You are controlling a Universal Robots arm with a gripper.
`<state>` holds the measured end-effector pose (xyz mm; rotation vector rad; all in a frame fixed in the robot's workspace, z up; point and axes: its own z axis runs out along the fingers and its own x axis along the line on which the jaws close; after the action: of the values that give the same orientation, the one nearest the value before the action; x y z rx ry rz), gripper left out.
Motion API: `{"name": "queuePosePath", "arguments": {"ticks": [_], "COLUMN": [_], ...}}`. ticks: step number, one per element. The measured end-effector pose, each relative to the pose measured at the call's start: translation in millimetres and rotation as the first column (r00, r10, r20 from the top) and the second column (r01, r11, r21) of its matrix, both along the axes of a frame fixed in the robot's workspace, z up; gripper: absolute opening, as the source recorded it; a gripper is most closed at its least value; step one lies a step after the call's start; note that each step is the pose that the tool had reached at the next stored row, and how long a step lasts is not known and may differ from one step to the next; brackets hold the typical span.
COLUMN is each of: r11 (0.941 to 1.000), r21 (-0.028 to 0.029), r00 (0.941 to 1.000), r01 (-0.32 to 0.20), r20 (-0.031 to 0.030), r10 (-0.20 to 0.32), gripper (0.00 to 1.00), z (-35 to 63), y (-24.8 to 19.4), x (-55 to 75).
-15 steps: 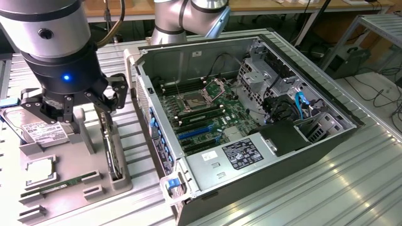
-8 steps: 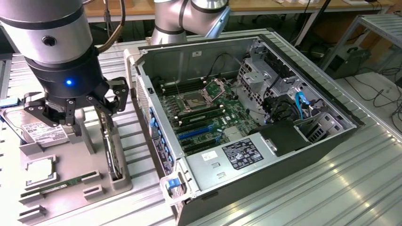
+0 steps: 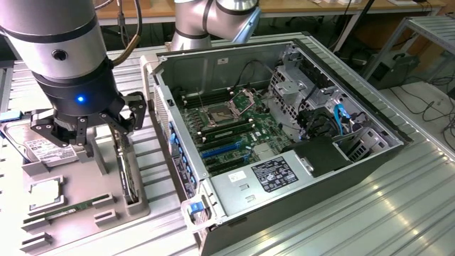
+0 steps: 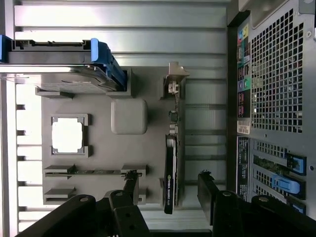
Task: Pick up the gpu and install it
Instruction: 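Pick up the gpu and move the gpu toward the slot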
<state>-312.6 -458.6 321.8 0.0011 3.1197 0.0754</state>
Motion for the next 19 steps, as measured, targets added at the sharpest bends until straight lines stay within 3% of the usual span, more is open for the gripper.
{"name": "queuePosePath", "arguments": {"ticks": [15,19], "r11": [1.0000,0.9998], "r21": [0.0000,-0.0006], "r00": [1.0000,0.9998], "r01": [-0.002,-0.019], "r20": [0.0000,0.0000], "r10": [0.002,0.019], "gripper": [0.60,0.60], "z": [-16.5,-26.1], "y": [-0.3,-1.0], "x": [0.4,0.4]}}
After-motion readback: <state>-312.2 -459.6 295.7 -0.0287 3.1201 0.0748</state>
